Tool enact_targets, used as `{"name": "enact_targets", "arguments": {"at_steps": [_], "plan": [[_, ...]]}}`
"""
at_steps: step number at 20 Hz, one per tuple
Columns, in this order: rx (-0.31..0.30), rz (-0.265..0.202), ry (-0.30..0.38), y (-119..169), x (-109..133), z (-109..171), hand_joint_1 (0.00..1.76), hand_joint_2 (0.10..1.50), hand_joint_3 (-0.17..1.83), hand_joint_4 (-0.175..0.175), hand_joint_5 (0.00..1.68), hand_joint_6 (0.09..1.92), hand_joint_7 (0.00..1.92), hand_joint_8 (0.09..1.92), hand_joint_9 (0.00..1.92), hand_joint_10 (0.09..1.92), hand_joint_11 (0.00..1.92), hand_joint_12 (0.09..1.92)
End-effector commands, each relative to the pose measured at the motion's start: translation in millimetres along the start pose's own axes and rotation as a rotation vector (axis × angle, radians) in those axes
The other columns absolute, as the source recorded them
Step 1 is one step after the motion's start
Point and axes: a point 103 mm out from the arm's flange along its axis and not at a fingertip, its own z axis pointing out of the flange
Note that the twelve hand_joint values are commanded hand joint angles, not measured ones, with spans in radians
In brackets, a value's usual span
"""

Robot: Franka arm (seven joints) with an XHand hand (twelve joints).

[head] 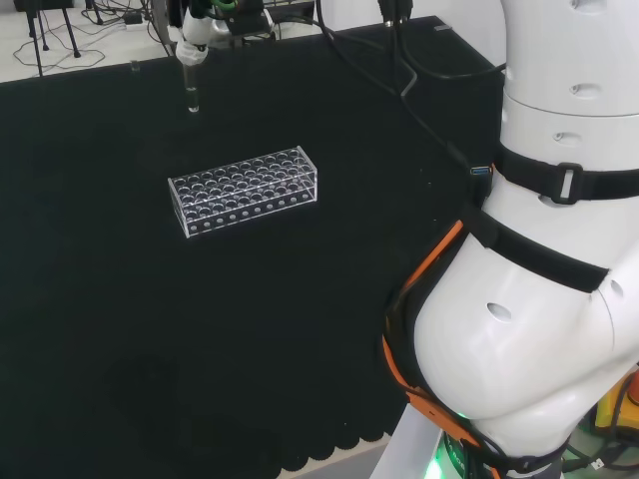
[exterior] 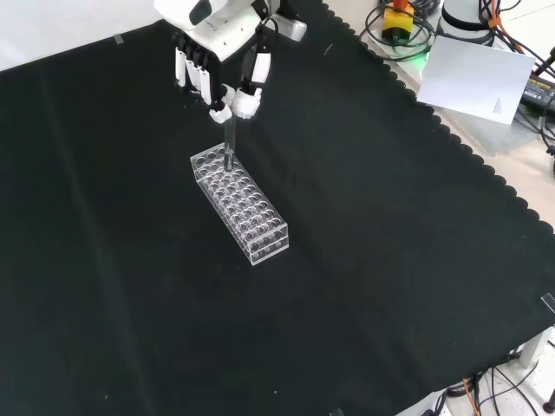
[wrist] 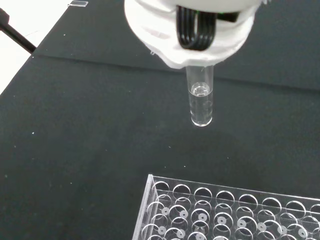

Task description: Shake the test tube.

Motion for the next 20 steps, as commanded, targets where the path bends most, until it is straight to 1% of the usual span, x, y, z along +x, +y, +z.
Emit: {"name": "enact_targets", "arguments": {"at_steps": [1, 4, 11, 14, 17, 20], "plan": [[0.011, 0.05, -0.012, -8.5, -22.5, 3.8, 1.43, 0.77, 0.35, -0.175, 1.36, 0.37, 1.71, 0.54, 1.37, 0.42, 1.02, 1.15], [0.021, 0.115, -0.028, -18.8, -51.4, 7.8, 1.43, 0.77, 0.35, -0.175, 1.36, 0.37, 1.71, 0.54, 1.37, 0.42, 1.02, 1.15], [0.045, 0.295, -0.06, -56.5, -131.4, 14.4, 1.43, 0.76, 0.35, -0.175, 1.36, 0.37, 1.71, 0.54, 1.37, 0.42, 1.02, 1.15], [0.045, 0.365, -0.063, -71.5, -158.3, 14.4, 1.43, 0.76, 0.35, -0.175, 1.36, 0.37, 1.71, 0.54, 1.37, 0.42, 1.02, 1.15], [0.044, 0.403, -0.067, -81.7, -175.6, 13.2, 1.43, 0.76, 0.35, -0.175, 1.36, 0.37, 1.71, 0.54, 1.37, 0.42, 1.02, 1.15], [0.039, 0.415, -0.069, -84.7, -181.6, 11.7, 1.43, 0.76, 0.36, -0.175, 1.36, 0.37, 1.71, 0.54, 1.37, 0.42, 1.02, 1.15]]}}
